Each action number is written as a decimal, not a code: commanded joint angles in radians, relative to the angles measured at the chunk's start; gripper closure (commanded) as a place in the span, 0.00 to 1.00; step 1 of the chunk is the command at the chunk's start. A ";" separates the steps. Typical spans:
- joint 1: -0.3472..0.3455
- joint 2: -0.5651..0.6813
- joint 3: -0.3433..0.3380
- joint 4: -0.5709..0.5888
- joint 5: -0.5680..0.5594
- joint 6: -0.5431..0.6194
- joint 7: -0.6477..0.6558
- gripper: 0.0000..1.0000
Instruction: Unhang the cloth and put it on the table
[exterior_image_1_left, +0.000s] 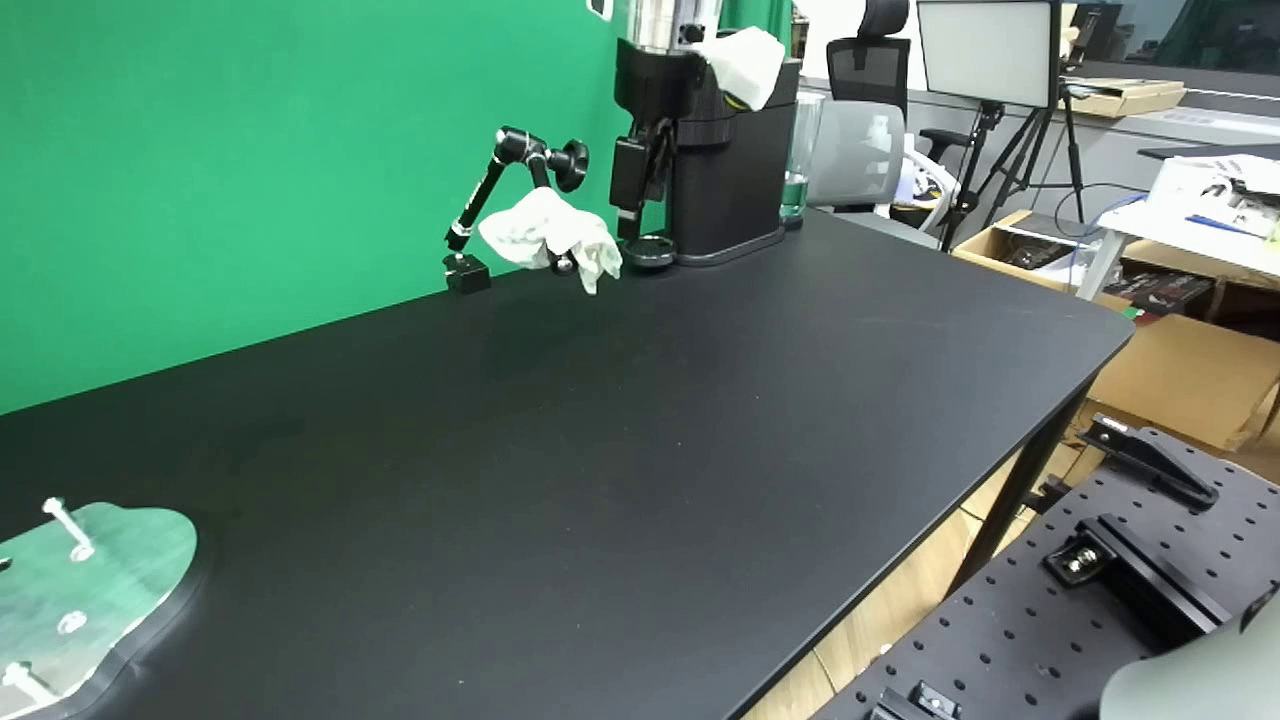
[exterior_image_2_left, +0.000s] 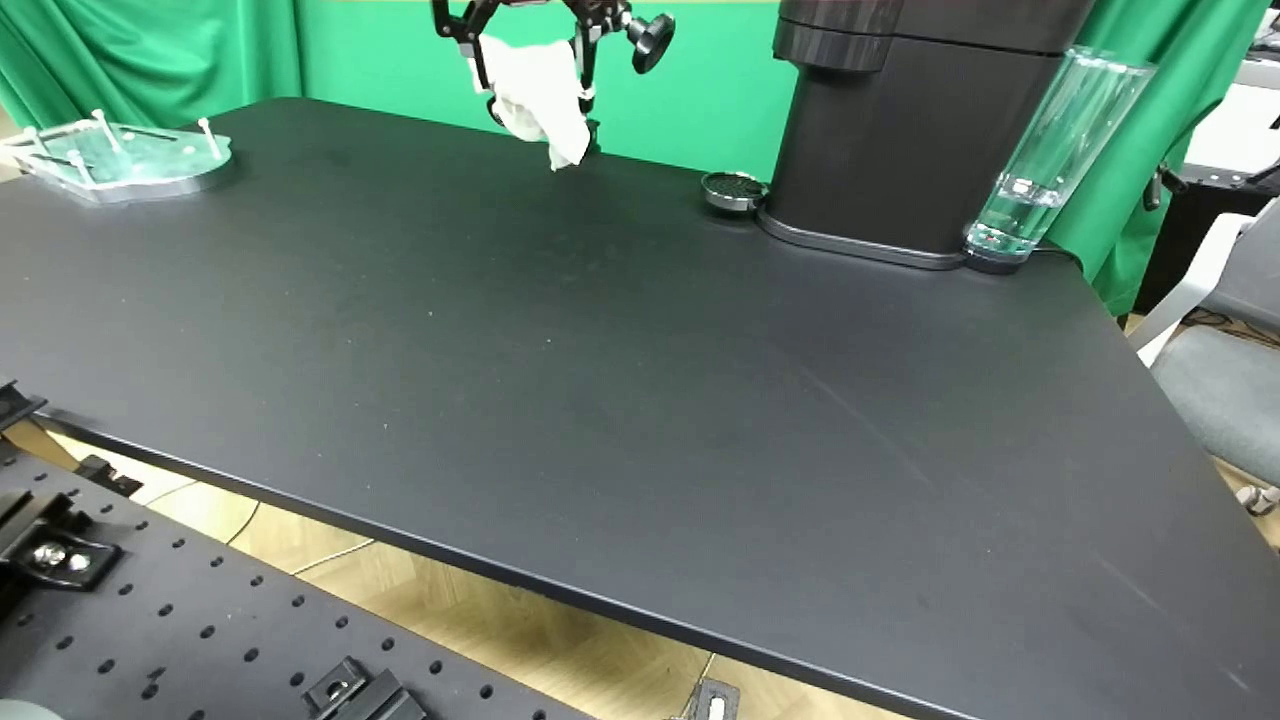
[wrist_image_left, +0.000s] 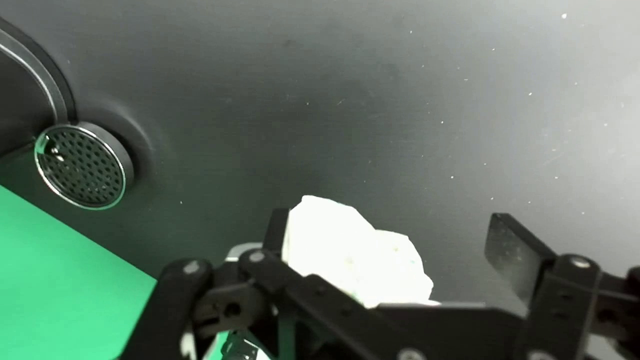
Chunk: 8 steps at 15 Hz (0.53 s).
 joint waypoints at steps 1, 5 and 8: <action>-0.015 0.058 0.050 0.055 -0.006 0.027 -0.064 0.00; -0.025 0.095 0.087 0.073 -0.008 0.058 -0.108 0.32; -0.048 0.114 0.094 0.085 -0.009 0.072 -0.144 0.55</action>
